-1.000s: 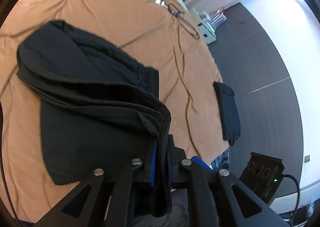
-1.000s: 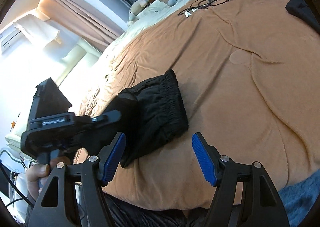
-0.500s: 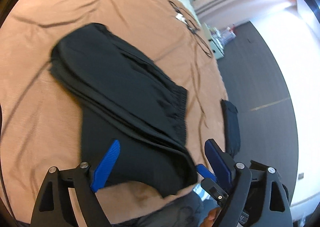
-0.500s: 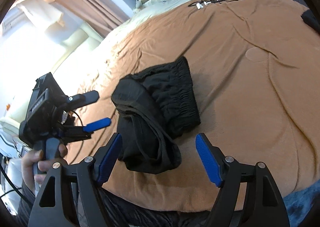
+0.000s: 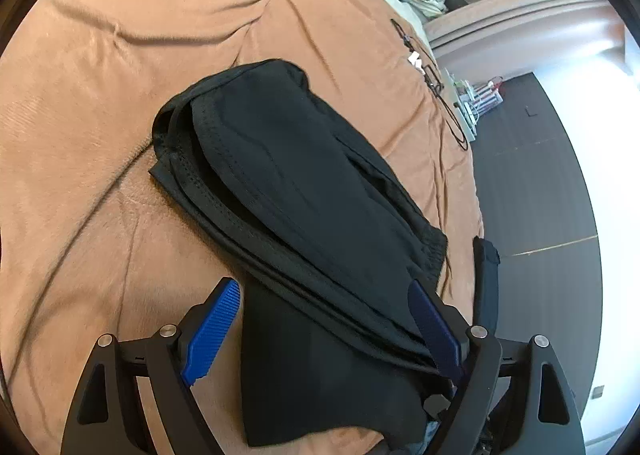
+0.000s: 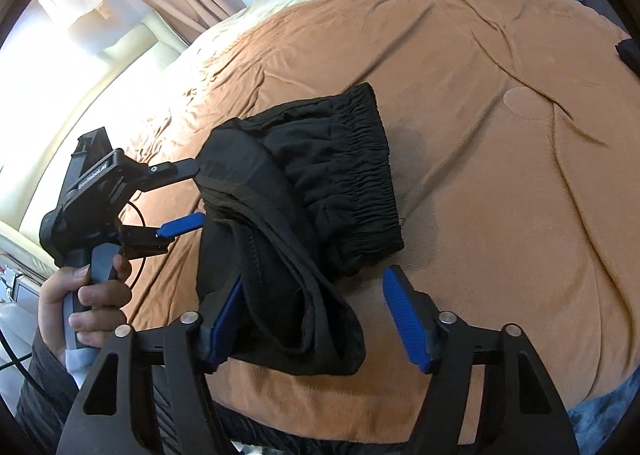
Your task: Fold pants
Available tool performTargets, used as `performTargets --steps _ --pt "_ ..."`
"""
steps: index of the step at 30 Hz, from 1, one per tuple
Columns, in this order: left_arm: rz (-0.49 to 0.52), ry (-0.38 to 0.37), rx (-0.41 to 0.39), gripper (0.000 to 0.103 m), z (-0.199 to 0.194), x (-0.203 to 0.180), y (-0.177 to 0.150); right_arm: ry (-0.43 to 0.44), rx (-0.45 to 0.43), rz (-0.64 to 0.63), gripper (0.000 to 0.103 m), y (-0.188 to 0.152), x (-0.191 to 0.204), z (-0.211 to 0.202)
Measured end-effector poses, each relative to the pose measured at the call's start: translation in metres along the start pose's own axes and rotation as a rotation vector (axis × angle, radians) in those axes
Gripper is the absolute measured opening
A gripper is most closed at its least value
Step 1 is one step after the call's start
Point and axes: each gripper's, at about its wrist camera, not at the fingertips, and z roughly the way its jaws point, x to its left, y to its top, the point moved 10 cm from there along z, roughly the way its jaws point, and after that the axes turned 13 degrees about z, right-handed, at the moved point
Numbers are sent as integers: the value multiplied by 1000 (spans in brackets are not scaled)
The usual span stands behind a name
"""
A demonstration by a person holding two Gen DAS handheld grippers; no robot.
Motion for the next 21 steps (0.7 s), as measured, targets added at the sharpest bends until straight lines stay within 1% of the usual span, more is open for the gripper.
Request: performTargets --steps 3,5,6,7,8,9,10,11,13,14,16,21 --pt "-14 -2 -1 87 8 7 5 2 10 9 61 -1 0 2" --pt "-4 27 -7 86 11 14 9 2 22 8 51 -3 1 3" --pt "-1 49 -15 79 12 18 13 0 27 6 48 -4 1 6" --pt "-2 70 -20 66 11 22 15 -3 30 4 41 -5 1 7" --pt "-4 95 -27 60 9 27 19 -5 34 1 33 -6 1 7" --pt "-7 109 -37 48 6 31 23 -6 35 0 29 -6 1 6" --pt "-9 113 -48 38 4 33 28 -4 34 1 21 -6 0 5" --pt "-7 117 -58 34 1 34 32 0 33 2 14 -6 0 4" --pt "-3 127 -72 14 -4 34 39 14 31 4 10 -7 1 0" --pt "2 126 -78 13 -5 31 44 19 30 4 7 -8 1 -1" --pt "22 121 -90 10 -9 22 52 33 25 -2 6 -9 3 -5" --pt "91 99 -116 10 -15 -12 75 52 10 -12 5 -13 6 -12"
